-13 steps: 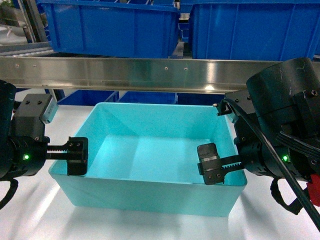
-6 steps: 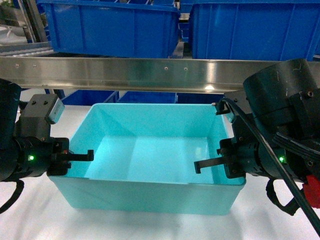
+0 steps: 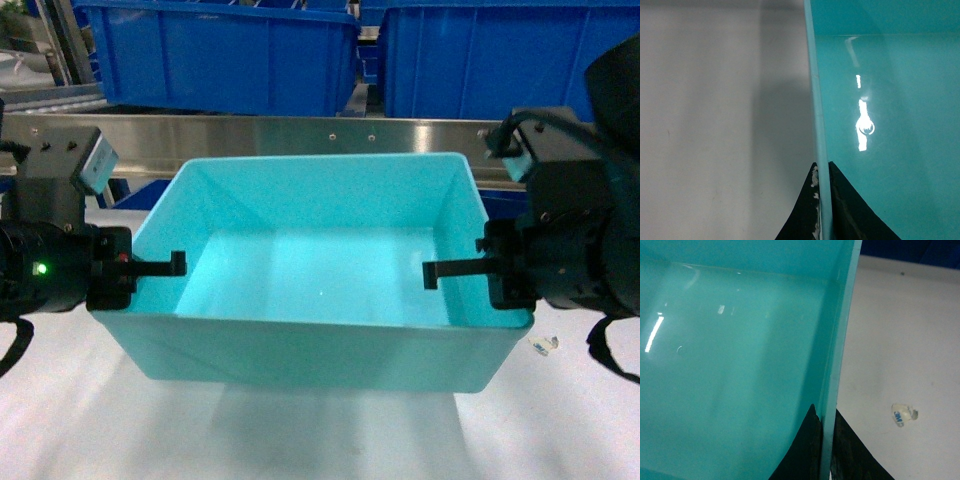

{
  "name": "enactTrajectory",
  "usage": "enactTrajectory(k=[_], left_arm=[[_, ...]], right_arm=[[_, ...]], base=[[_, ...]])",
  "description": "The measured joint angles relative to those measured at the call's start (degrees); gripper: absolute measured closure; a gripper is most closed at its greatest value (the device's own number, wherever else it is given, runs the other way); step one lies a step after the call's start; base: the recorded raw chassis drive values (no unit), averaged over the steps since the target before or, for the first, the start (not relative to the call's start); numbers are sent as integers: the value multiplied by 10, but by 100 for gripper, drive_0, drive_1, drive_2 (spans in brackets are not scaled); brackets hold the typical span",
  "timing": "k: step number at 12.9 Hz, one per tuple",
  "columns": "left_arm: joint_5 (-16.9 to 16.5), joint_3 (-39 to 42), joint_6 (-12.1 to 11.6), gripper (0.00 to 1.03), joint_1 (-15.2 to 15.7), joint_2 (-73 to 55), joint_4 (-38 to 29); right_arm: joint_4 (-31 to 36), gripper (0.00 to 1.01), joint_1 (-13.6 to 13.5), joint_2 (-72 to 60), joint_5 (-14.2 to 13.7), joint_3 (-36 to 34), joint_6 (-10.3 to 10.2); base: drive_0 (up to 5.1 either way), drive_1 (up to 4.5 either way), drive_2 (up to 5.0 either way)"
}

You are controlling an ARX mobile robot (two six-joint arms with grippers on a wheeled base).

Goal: Organize blue bins on left shelf correctly

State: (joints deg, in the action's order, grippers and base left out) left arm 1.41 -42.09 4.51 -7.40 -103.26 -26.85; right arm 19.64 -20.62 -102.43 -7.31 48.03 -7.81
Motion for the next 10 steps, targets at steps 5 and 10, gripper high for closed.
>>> enactTrajectory(k=[5, 10], left_arm=[[-3, 5, 3, 101, -7, 26, 6], [-3, 5, 3, 101, -9, 26, 5]], right_arm=[[23, 99, 4, 41, 3, -28, 12], [22, 99, 7, 41, 3, -28, 14]], base=[[0, 0, 0], [-456, 130, 386]])
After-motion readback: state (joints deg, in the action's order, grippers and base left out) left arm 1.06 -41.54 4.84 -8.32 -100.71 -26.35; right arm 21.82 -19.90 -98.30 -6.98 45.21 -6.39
